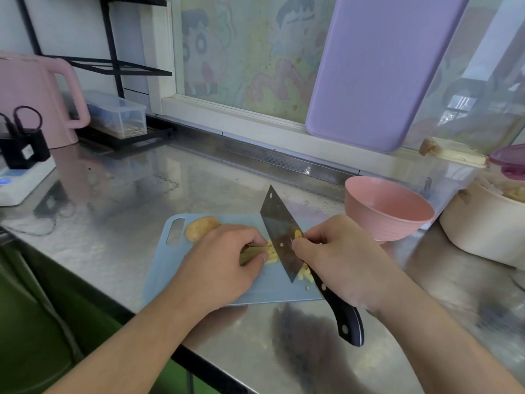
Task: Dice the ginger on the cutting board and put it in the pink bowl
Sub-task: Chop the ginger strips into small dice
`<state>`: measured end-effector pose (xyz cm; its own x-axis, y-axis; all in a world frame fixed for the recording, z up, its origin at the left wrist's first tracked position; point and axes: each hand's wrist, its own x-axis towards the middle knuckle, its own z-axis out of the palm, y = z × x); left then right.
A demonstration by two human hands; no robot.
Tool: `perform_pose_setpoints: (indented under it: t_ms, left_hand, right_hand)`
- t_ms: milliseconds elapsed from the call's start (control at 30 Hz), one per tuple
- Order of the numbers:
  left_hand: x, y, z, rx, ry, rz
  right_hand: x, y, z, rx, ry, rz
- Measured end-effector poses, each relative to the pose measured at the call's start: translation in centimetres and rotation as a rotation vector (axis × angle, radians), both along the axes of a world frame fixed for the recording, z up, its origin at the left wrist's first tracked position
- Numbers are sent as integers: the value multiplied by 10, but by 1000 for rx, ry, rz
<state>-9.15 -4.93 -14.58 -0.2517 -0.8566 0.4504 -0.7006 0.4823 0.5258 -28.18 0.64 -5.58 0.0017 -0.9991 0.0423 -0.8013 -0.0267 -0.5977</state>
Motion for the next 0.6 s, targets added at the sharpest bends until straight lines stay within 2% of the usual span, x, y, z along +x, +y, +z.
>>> perform_pose_setpoints:
  t_ms: [400, 600]
  left_hand:
    - [-1, -4, -3, -4, -1, 13]
    - [-1, -4, -3, 18, 19, 11]
  right_hand:
    - [8, -8, -9, 53, 1, -42]
    - [13, -15, -20, -4, 36, -27]
